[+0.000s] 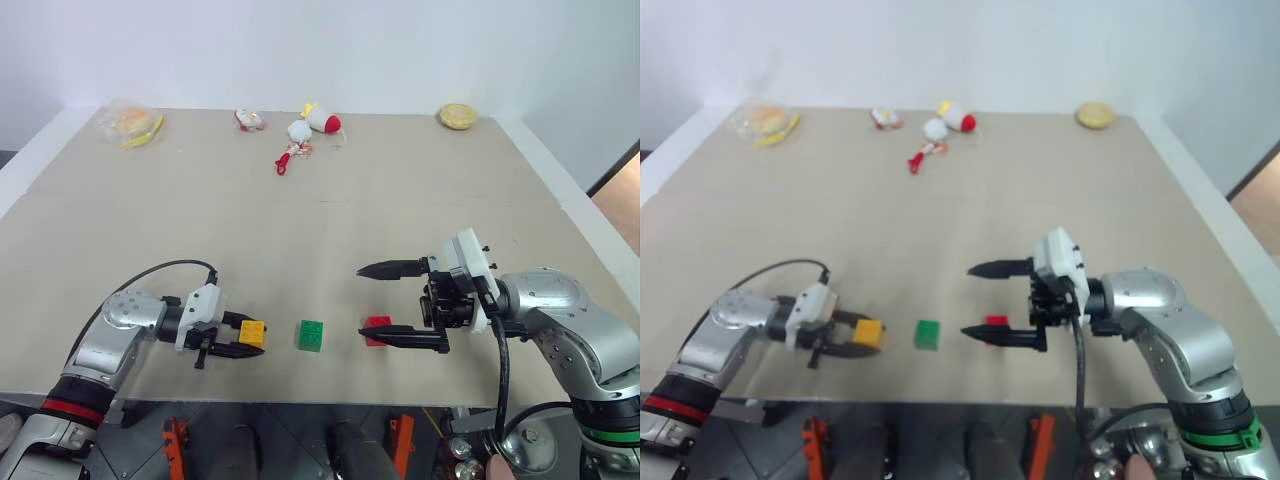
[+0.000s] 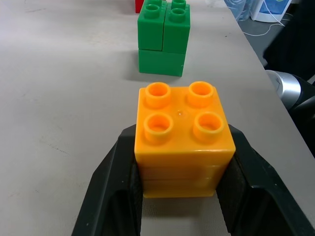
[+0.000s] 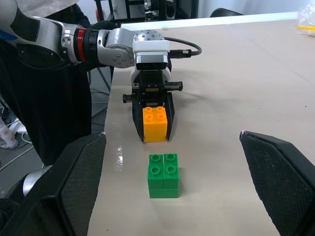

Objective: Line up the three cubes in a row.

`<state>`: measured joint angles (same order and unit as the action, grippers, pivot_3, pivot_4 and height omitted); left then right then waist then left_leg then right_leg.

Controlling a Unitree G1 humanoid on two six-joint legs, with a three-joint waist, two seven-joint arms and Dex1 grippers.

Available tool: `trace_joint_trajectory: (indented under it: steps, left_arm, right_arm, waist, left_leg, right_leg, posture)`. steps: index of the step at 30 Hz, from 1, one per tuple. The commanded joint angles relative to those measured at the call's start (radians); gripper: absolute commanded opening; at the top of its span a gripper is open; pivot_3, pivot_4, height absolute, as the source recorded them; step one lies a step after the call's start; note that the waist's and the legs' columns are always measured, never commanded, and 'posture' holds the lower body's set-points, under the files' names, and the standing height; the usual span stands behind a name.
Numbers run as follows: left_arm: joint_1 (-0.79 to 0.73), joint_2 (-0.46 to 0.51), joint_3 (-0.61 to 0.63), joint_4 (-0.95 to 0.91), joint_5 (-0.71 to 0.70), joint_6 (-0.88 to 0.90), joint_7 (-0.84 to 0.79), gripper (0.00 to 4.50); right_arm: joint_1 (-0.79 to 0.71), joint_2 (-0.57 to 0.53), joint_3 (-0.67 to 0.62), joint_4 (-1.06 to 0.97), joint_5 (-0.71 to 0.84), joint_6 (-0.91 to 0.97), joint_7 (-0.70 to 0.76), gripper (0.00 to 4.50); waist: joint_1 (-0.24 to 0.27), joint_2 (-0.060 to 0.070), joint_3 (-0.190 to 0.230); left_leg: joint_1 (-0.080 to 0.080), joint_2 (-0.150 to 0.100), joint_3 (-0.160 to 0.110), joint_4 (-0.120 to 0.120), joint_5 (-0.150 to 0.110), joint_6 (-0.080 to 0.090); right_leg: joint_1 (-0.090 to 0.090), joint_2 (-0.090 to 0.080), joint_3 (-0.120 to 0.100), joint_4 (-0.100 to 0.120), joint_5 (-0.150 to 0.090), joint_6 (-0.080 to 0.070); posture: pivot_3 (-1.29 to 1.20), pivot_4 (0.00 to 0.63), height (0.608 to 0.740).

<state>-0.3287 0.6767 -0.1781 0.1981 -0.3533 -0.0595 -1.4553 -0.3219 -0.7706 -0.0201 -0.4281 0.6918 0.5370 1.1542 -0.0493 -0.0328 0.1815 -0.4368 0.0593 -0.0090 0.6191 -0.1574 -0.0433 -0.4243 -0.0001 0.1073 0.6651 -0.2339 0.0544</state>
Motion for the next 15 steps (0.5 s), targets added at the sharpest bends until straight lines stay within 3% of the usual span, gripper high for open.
trace_joint_trajectory:
  steps: [1, 6, 11, 15]
  left_arm:
    - [-0.014, 0.026, 0.036, 0.03, 0.021, -0.007, 0.008, 2.69]
    - [-0.02, 0.014, 0.034, -0.016, -0.009, 0.022, -0.013, 4.41]
    - [-0.023, 0.024, 0.052, -0.167, -0.098, 0.161, -0.016, 4.46]
    - [-0.085, -0.009, 0.136, -0.32, -0.288, 0.436, 0.15, 4.46]
  right_arm:
    - [-0.012, -0.002, -0.017, -0.013, 0.011, -0.012, 0.002, 4.5]
    - [-0.01, -0.003, -0.02, -0.012, 0.013, -0.012, 0.002, 4.5]
    - [-0.004, -0.011, -0.039, -0.008, 0.025, -0.006, 0.006, 4.5]
    - [0.021, -0.002, -0.127, -0.017, 0.112, 0.039, -0.04, 4.5]
  waist:
    - [0.0, 0.0, 0.0]
    - [0.002, 0.0, 0.0]
    - [0.002, 0.0, 0.0]
    - [0.002, 0.0, 0.0]
  left_leg:
    - [0.0, 0.0, 0.0, 0.0, 0.0, 0.0]
    - [-0.001, 0.0, 0.001, 0.0, 0.0, 0.0]
    - [-0.002, 0.0, 0.001, 0.0, 0.0, 0.0]
    - [-0.002, 0.0, 0.0, 0.0, 0.0, 0.0]
  right_leg:
    - [0.0, 0.0, 0.0, 0.0, 0.0, 0.0]
    - [0.0, 0.0, 0.0, 0.0, 0.0, 0.0]
    - [-0.001, 0.0, 0.0, 0.0, 0.0, 0.0]
    - [-0.001, 0.0, 0.0, 0.0, 0.0, 0.0]
  posture:
    - [0.0, 0.15, 0.736]
    - [0.0, 0.15, 0.736]
    - [0.0, 0.15, 0.736]
    - [0.0, 0.15, 0.736]
